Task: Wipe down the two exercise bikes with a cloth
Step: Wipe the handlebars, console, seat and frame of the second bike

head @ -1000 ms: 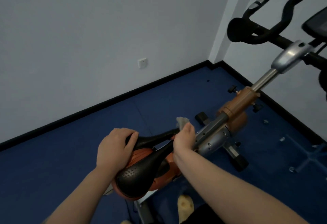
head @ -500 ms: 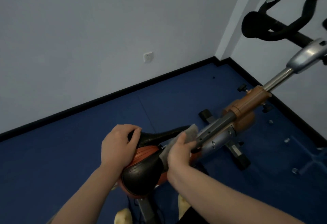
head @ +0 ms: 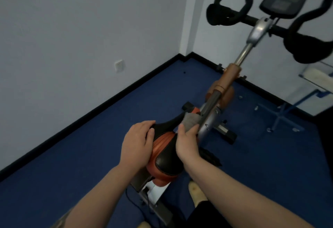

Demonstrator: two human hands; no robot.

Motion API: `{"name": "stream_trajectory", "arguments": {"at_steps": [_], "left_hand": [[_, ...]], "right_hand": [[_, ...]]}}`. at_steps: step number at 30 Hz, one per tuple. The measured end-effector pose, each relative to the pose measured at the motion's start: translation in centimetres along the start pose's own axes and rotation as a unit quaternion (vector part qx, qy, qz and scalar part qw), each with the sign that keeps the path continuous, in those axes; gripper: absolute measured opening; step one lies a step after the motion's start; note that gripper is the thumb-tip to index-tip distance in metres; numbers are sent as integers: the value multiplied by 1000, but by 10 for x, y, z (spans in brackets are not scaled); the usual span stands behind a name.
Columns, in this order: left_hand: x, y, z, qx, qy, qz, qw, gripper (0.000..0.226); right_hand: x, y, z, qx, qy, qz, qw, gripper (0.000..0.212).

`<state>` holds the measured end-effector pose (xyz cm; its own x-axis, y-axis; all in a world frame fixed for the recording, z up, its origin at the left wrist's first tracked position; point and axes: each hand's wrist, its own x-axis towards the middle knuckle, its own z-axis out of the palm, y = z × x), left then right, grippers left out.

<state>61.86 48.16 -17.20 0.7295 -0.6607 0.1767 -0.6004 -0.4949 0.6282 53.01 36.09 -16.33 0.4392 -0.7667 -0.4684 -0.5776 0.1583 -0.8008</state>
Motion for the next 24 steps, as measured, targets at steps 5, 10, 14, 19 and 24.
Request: {"name": "stream_trajectory", "arguments": {"at_steps": [5, 10, 14, 19, 24], "left_hand": [[-4, -5, -6, -77, -15, 13, 997, 43], [-16, -11, -11, -199, -41, -21, 979, 56], [-27, -20, -12, -213, -78, -11, 974, 57], [-27, -20, -15, -194, -90, 0, 977, 56], [-26, -25, -20, -123, -120, 54, 984, 56]], "right_hand": [[-68, 42, 12, -221, -43, -172, 959, 85], [-40, 14, 8, -98, 27, -123, 987, 54], [-65, 27, 26, -134, 90, -148, 976, 54], [-64, 25, 30, -135, 111, -113, 978, 67], [-65, 16, 27, -137, 111, -52, 983, 64]]}}
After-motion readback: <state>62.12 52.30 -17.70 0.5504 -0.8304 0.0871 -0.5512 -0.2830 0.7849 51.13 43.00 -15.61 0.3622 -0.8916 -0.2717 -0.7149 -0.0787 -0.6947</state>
